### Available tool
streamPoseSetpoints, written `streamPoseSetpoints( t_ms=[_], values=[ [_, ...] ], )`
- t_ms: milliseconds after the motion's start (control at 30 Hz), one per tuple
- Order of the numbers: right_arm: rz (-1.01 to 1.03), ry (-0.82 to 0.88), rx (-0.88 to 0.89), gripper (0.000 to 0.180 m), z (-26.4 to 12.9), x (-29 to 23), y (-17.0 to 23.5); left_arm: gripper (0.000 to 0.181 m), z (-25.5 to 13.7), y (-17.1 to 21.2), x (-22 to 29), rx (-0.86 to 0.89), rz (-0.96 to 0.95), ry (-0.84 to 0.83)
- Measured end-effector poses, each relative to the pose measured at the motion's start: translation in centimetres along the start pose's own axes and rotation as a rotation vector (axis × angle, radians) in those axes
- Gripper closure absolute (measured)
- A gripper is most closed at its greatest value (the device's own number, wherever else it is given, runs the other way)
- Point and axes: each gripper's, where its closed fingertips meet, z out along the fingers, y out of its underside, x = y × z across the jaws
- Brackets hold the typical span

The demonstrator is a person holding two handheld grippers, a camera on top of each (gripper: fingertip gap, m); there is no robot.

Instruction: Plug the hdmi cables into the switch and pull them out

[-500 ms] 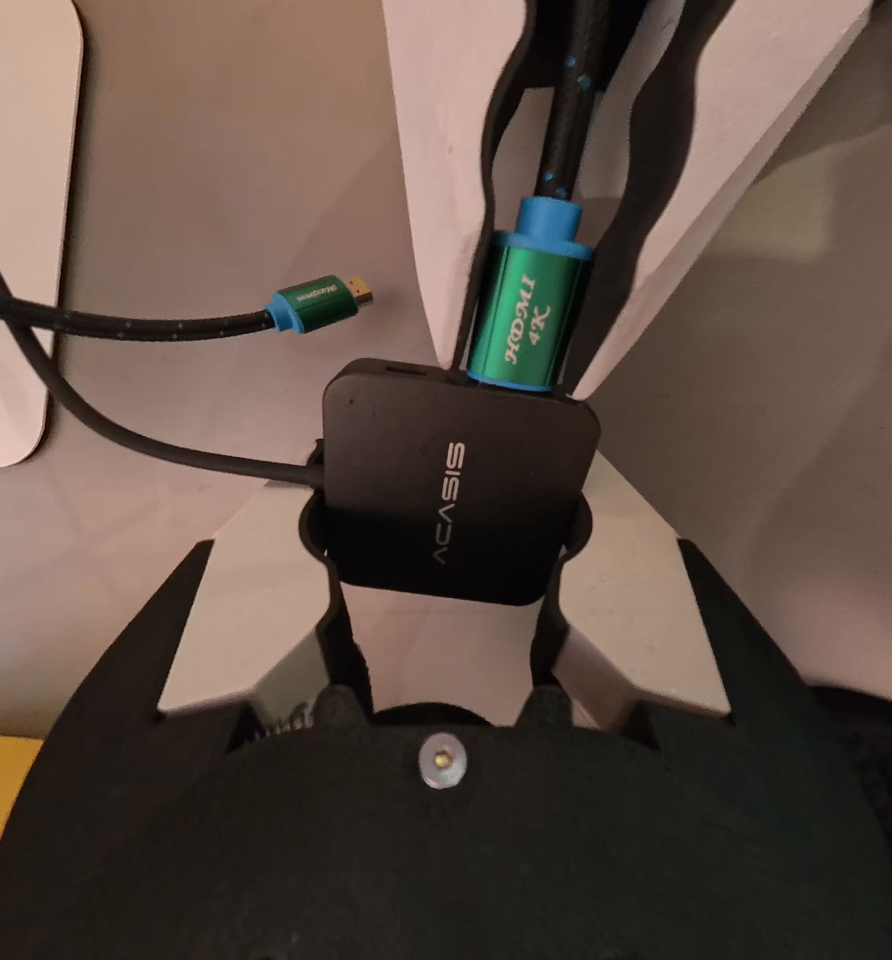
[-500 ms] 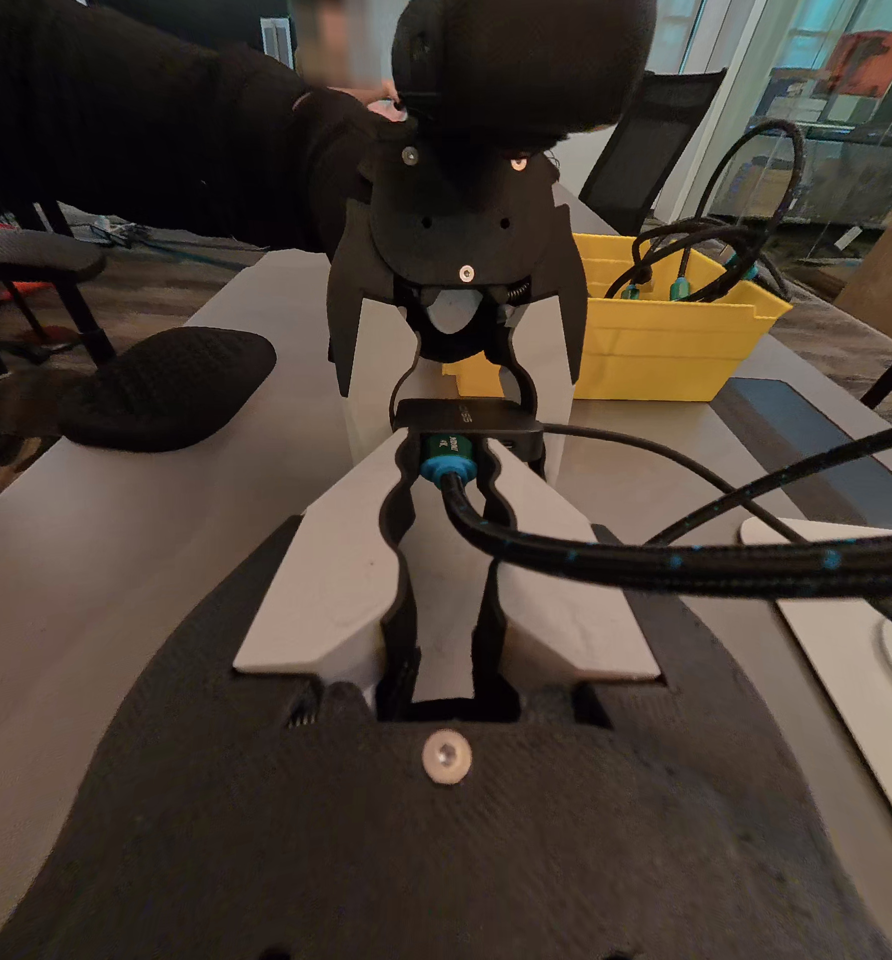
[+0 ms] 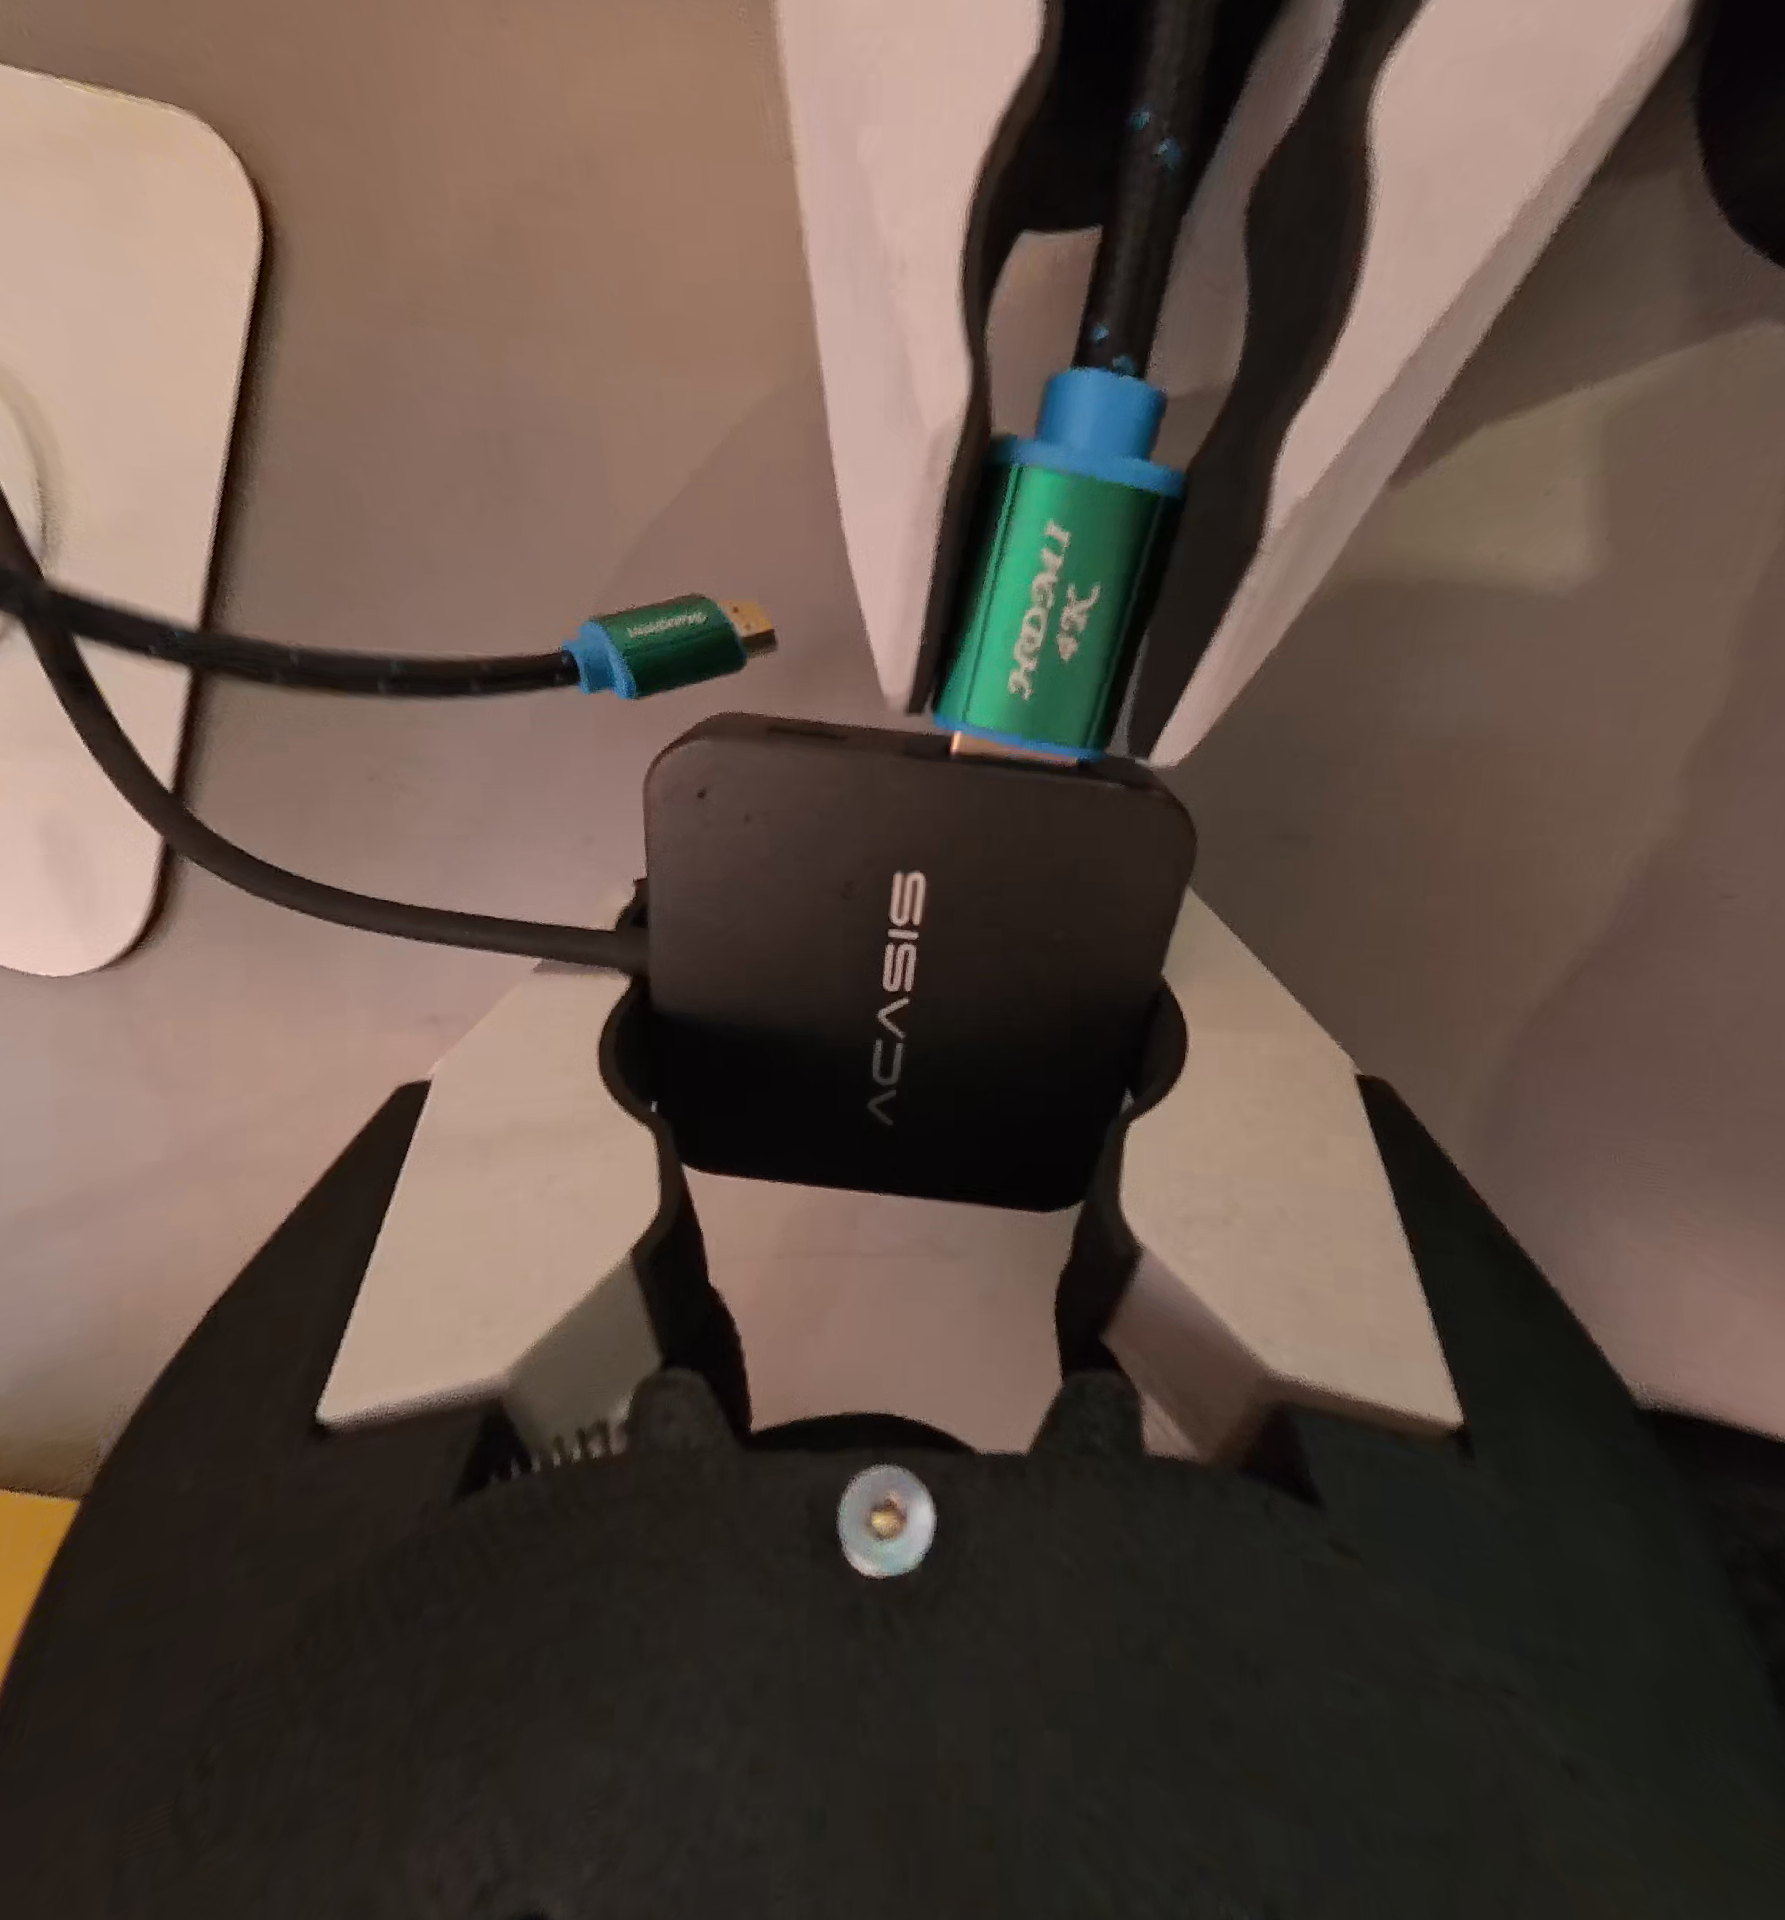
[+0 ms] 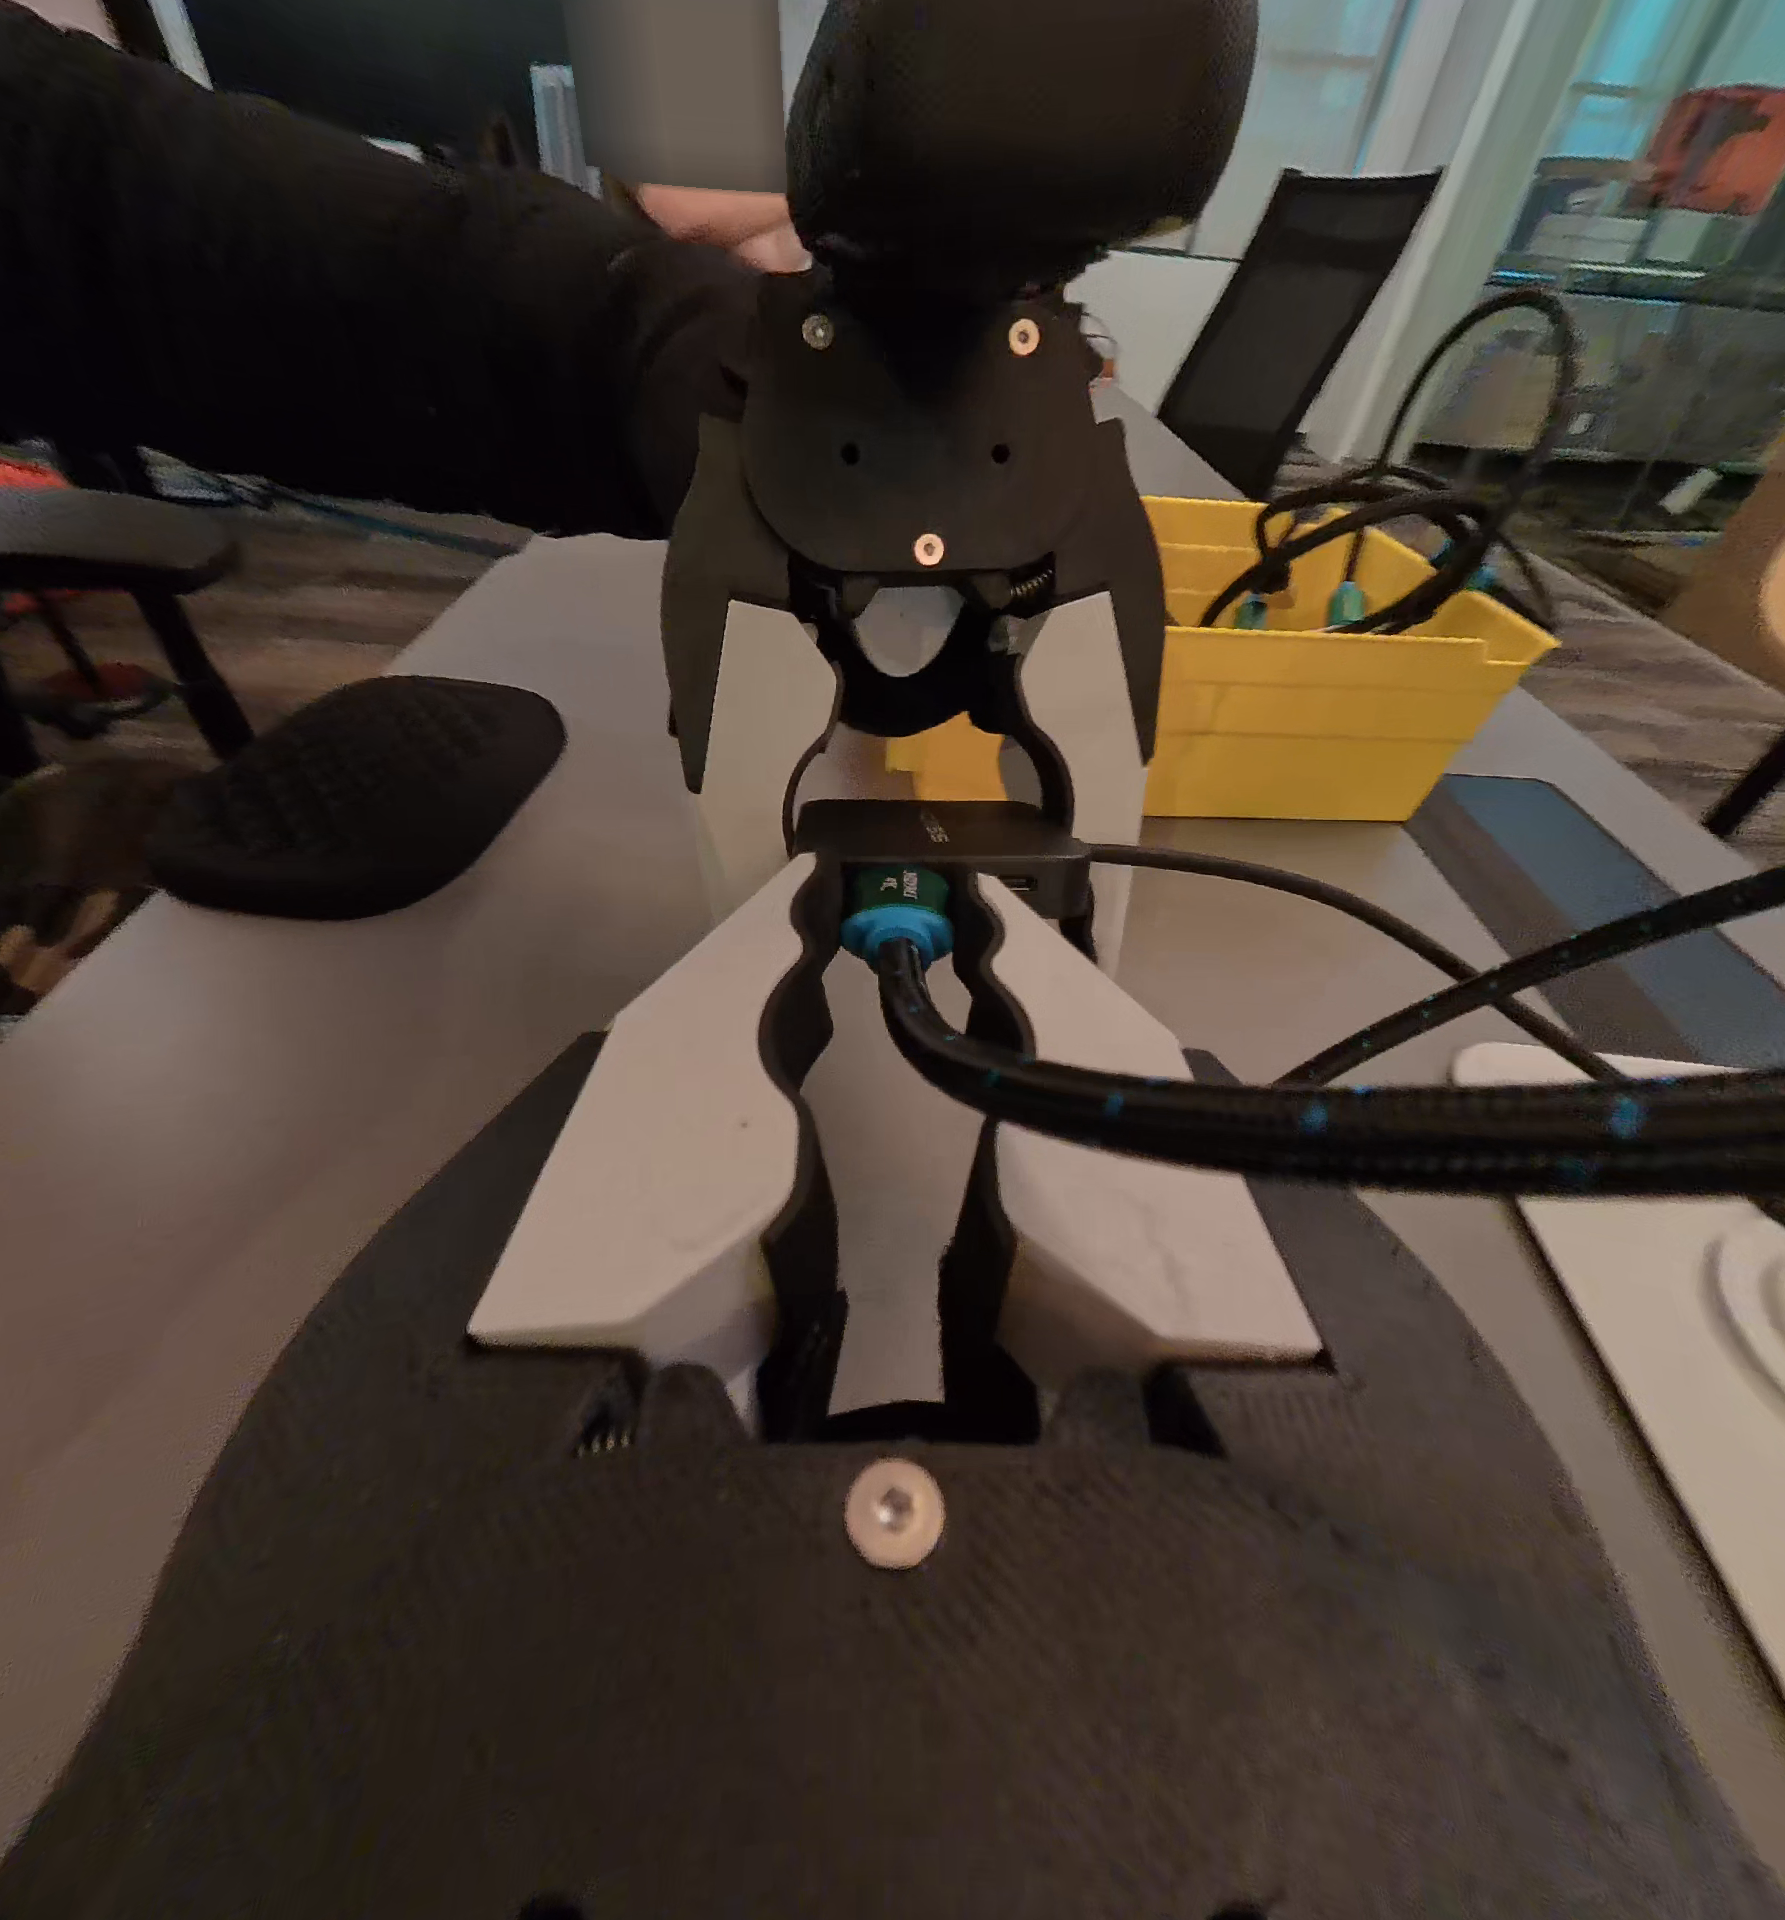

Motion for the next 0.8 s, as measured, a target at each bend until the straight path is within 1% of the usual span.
streamPoseSetpoints(
  t_ms=[100,200,267,333,367,400,433,500,600,700,800],
  values=[
    [-0.029,0.037,-0.025,0.160,0.2,0.2,0.1,0.093,0.2,0.2,-0.1,0.000,-0.020,0.008],
    [0.001,0.003,-0.010,0.160,0.1,0.0,0.1,0.093,0.1,0.1,0.1,0.011,-0.022,0.005],
    [0.029,-0.035,0.002,0.160,0.0,-0.2,0.1,0.093,0.0,0.2,0.1,0.005,0.016,-0.004],
    [0.086,-0.058,0.089,0.160,-1.4,0.3,-1.1,0.093,0.1,2.9,-1.1,-0.116,0.066,-0.075],
    [0.111,-0.044,0.131,0.160,-2.5,1.1,-1.7,0.093,0.1,3.7,-1.1,-0.118,0.047,-0.068],
    [0.106,-0.019,0.127,0.160,-3.1,1.7,-1.8,0.093,-0.2,3.3,-0.5,-0.052,0.000,-0.022],
    [0.099,-0.003,0.118,0.160,-3.3,2.1,-1.7,0.093,-0.5,3.0,-0.1,-0.021,-0.025,-0.011],
    [0.112,-0.023,0.101,0.160,-2.7,1.8,-1.0,0.093,-0.8,3.3,-0.8,-0.046,0.005,-0.086],
    [0.091,-0.017,0.039,0.160,-1.9,1.6,0.1,0.093,-0.8,2.7,-1.9,0.007,-0.042,-0.126],
    [0.076,0.014,0.032,0.160,-2.4,2.1,-0.2,0.093,-0.4,2.0,-3.2,0.058,-0.075,-0.172],
    [0.067,0.055,0.041,0.160,-3.4,2.8,-1.1,0.093,0.2,1.2,-4.3,0.078,-0.060,-0.225]
  ],
)
